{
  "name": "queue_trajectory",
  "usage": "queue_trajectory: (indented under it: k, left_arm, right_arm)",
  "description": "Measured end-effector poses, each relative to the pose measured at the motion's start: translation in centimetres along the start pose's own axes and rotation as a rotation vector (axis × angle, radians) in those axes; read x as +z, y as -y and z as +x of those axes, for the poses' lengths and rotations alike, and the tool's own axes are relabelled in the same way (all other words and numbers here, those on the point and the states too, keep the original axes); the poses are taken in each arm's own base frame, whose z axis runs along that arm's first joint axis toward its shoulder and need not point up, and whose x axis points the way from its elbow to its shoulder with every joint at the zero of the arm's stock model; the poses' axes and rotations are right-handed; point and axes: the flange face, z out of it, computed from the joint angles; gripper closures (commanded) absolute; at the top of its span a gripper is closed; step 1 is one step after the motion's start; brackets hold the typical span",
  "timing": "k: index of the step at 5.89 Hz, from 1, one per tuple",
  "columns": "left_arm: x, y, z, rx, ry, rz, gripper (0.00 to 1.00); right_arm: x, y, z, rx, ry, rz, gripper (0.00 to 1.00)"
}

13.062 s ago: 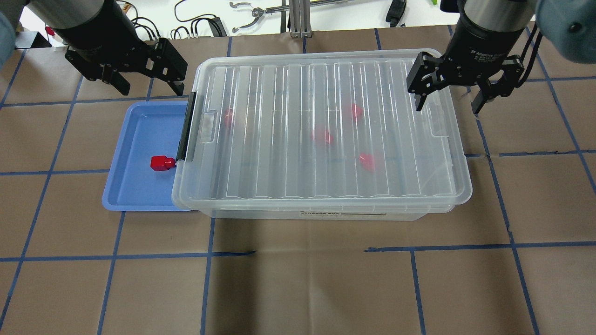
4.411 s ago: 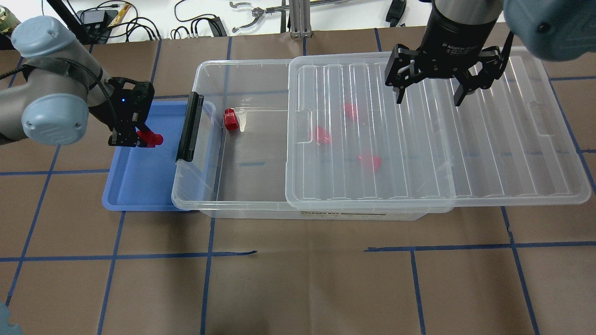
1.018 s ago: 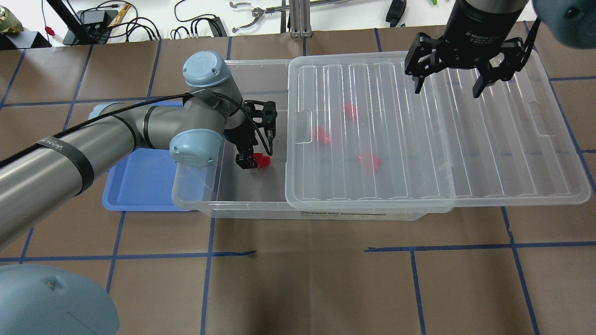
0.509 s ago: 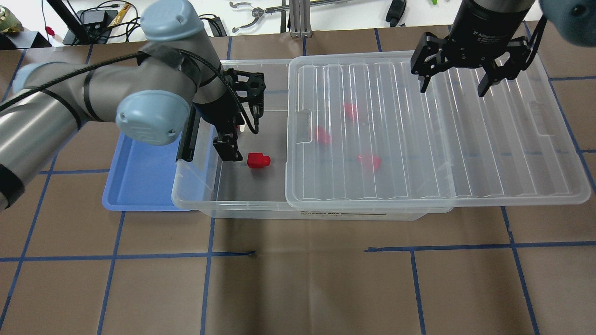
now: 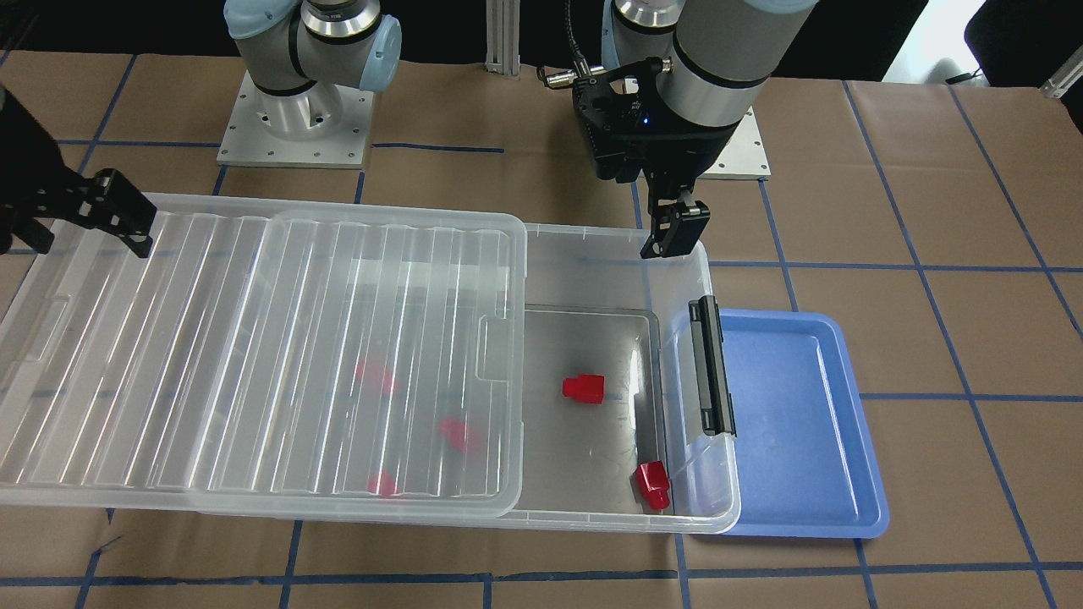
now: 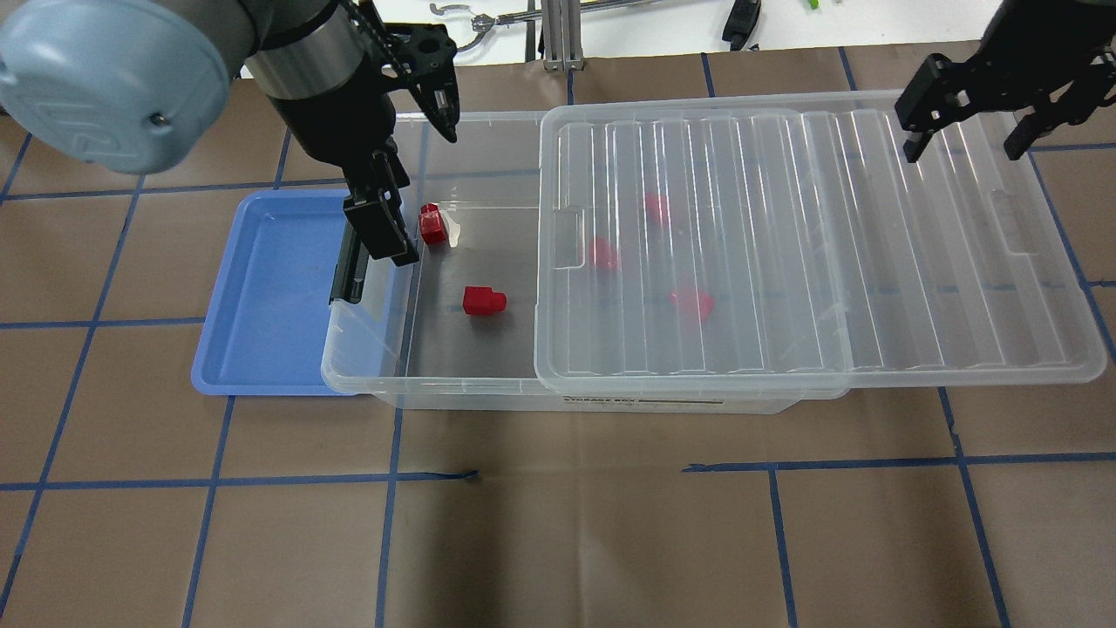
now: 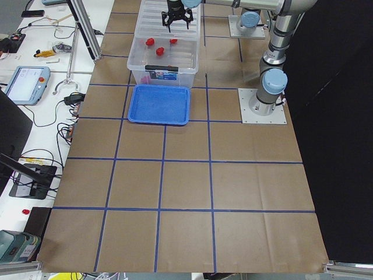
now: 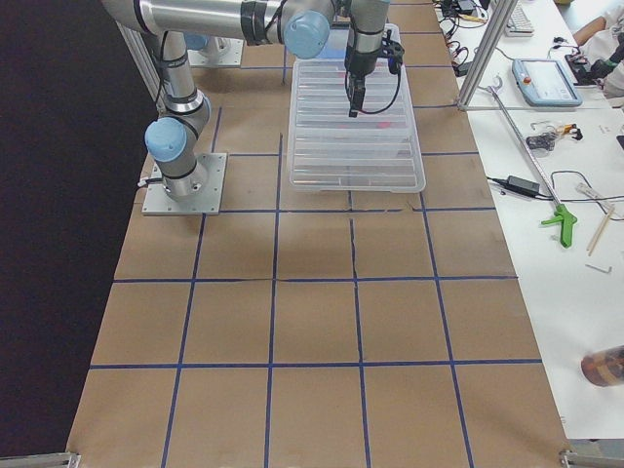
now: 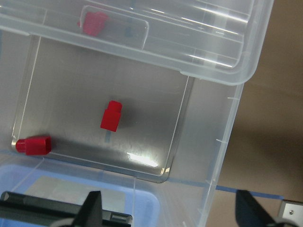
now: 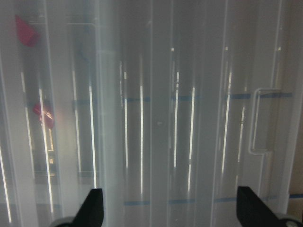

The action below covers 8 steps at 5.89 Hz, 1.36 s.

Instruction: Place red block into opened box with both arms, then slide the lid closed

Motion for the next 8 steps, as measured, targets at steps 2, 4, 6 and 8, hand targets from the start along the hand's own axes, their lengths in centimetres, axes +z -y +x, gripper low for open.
queue_trajectory:
  k: [2, 4, 6, 8]
  left_arm:
    - [-1.6, -1.2, 0.2, -0.228, 0.018, 0.010, 0.02]
    - [-2.3, -3.1, -0.4, -0.406, 0.056, -0.025, 0.02]
    - [-2.9, -3.5, -0.6, -0.697, 0.094, -0.002, 0.02]
    - [-2.9, -3.2, -1.2, -0.962, 0.125, 0.049, 0.02]
  right_arm:
    - [3.5, 1.6, 10.9, -0.033, 0.008, -0.003, 0.00]
    - [7.9, 2.5, 19.5, -0.035, 0.007, -0.003, 0.00]
    - [10.8, 1.9, 22.6, -0.010, -0.025, -0.053, 0.00]
    - [13.0, 0.7, 22.0, 0.022, -0.051, -0.046, 0.00]
